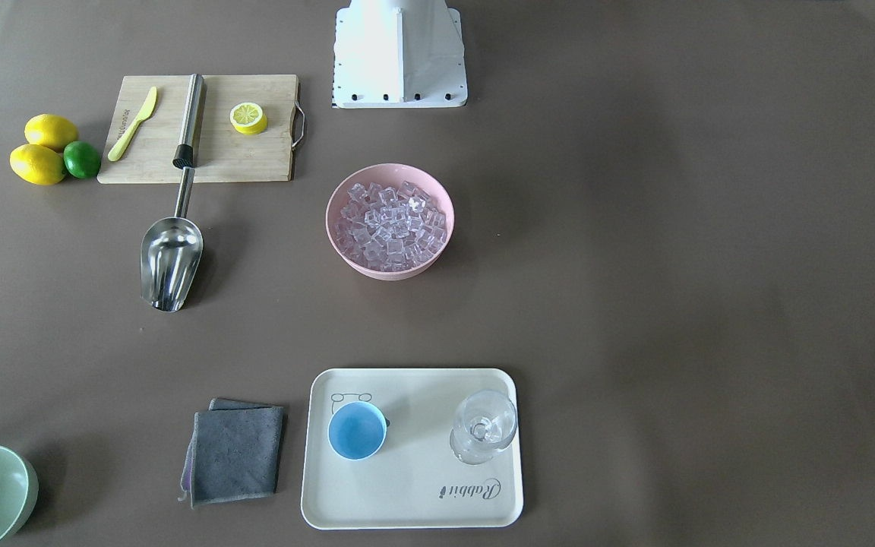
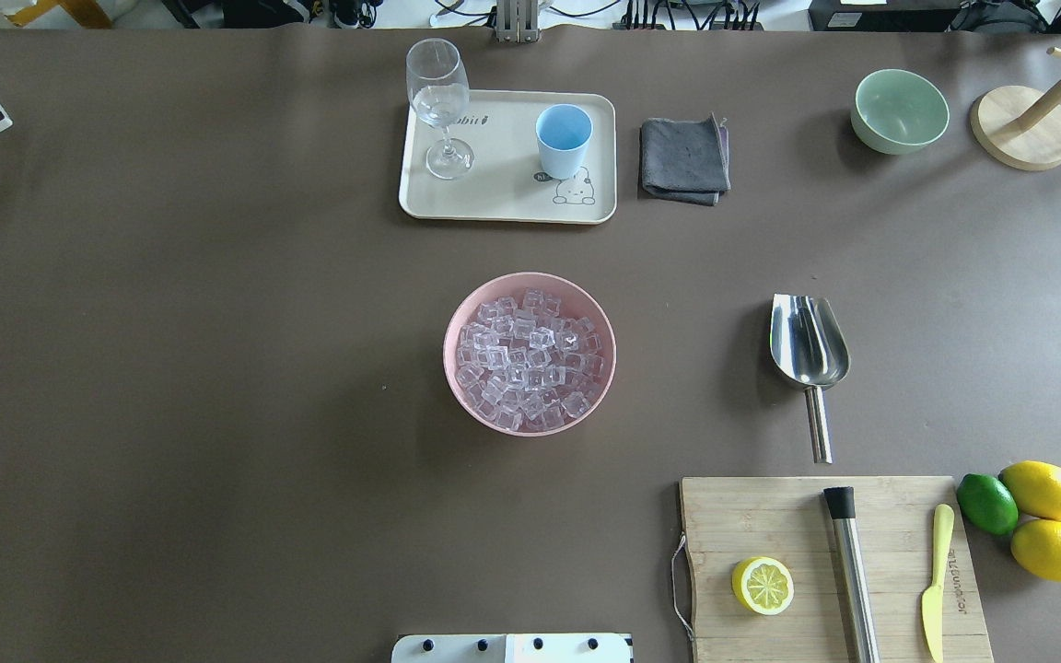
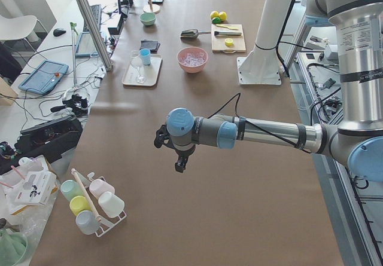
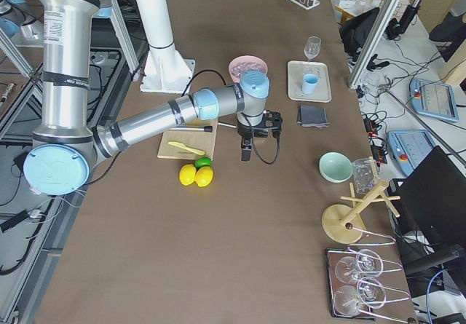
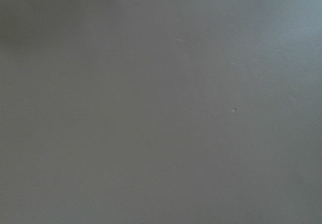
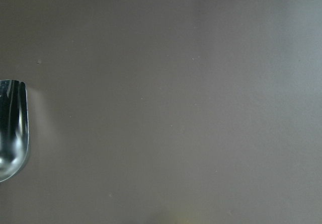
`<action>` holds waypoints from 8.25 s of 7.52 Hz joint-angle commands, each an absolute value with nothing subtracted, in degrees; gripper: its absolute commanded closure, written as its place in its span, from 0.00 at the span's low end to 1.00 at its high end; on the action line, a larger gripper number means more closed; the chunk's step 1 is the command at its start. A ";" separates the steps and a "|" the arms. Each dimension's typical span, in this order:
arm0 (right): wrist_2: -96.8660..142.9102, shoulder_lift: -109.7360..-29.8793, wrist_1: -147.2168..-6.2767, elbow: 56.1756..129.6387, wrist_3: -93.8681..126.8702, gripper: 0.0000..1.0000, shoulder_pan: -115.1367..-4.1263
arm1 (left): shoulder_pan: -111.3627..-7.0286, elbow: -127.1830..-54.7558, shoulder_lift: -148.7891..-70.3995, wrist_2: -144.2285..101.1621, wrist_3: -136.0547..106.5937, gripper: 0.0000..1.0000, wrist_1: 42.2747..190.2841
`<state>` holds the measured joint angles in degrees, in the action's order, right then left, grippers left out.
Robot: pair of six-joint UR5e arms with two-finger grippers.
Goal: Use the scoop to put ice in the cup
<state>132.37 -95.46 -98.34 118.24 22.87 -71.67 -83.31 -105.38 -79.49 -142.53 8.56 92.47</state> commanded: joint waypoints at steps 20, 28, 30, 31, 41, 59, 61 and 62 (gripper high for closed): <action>117.86 -86.13 -79.37 110.65 71.72 0.21 -33.93 | -23.82 -100.13 -112.92 -106.98 9.76 0.02 125.93; 118.39 -86.84 -79.37 111.18 70.58 1.00 -33.93 | -30.49 -96.07 -116.46 -108.46 10.64 0.02 125.60; 118.56 -87.88 -79.71 113.19 65.35 1.00 -33.93 | -30.67 -96.06 -116.46 -108.54 10.63 0.02 125.60; 119.35 -89.37 -81.54 116.34 59.47 1.00 -35.14 | -30.67 -96.06 -116.46 -108.54 10.63 0.02 125.60; 119.19 -72.46 -127.71 122.95 -0.04 1.00 -51.33 | -31.29 -96.15 -116.28 -108.72 10.28 0.02 125.59; 111.00 -28.65 -169.11 93.08 -6.08 1.00 -32.78 | -27.33 -95.10 -115.84 -108.28 5.19 0.02 126.04; 110.83 -29.96 -165.26 93.08 0.05 1.00 -31.56 | -27.60 -95.36 -116.10 -108.37 5.01 0.02 125.60; 110.83 -30.32 -164.54 92.99 0.35 1.00 -31.29 | -27.60 -95.36 -116.10 -108.46 5.10 0.02 125.60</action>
<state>110.89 -29.39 -166.80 93.13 -2.47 -31.89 -27.57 -95.29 -116.02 -108.36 5.00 125.70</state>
